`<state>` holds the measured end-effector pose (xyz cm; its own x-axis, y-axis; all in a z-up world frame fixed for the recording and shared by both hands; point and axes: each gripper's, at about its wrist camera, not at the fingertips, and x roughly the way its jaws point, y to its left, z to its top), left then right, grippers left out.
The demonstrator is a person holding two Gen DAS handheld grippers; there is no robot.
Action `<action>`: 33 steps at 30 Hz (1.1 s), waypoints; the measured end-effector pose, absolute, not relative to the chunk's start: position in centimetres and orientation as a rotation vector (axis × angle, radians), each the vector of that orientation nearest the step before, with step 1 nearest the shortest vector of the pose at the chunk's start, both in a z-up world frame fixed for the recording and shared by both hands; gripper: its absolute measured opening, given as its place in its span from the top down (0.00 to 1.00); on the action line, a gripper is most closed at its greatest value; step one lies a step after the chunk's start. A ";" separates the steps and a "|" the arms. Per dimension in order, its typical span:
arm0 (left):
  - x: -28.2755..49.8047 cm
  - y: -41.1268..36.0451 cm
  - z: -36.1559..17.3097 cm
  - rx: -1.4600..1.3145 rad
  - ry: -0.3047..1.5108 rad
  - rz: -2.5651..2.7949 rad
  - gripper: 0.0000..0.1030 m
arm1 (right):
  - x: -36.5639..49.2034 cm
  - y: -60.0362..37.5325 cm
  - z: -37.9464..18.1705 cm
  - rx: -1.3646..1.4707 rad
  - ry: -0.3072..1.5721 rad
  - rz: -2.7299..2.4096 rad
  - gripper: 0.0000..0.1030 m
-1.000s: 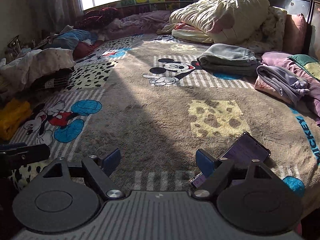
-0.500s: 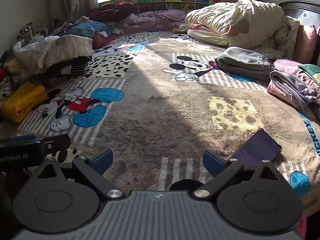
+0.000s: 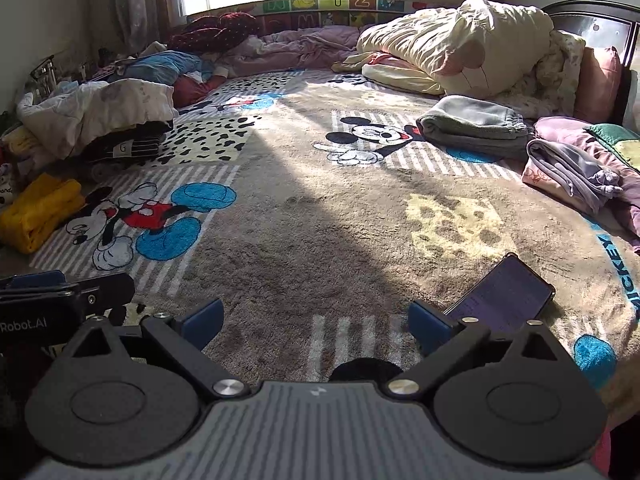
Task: Fold clothes
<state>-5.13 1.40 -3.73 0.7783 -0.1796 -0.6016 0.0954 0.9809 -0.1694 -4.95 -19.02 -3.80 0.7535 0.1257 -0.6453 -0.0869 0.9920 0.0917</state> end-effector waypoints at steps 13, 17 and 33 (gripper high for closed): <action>-4.8 1.4 -4.5 -0.107 0.671 -0.105 0.03 | -5.1 -19.0 -4.6 0.060 0.705 0.119 0.05; -4.6 1.1 -4.7 -0.089 0.683 -0.093 0.03 | -5.0 -19.2 -5.1 0.067 0.716 0.126 0.05; -2.8 -0.1 -4.9 -0.006 0.719 -0.031 0.00 | -4.3 -19.6 -6.5 0.097 0.740 0.139 0.05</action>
<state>-2.79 -0.05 -4.93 0.7521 -0.0310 -0.6583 0.0266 0.9995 -0.0167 -4.32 -19.59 -6.50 0.7302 0.1601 -0.6642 -0.0919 0.9863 0.1367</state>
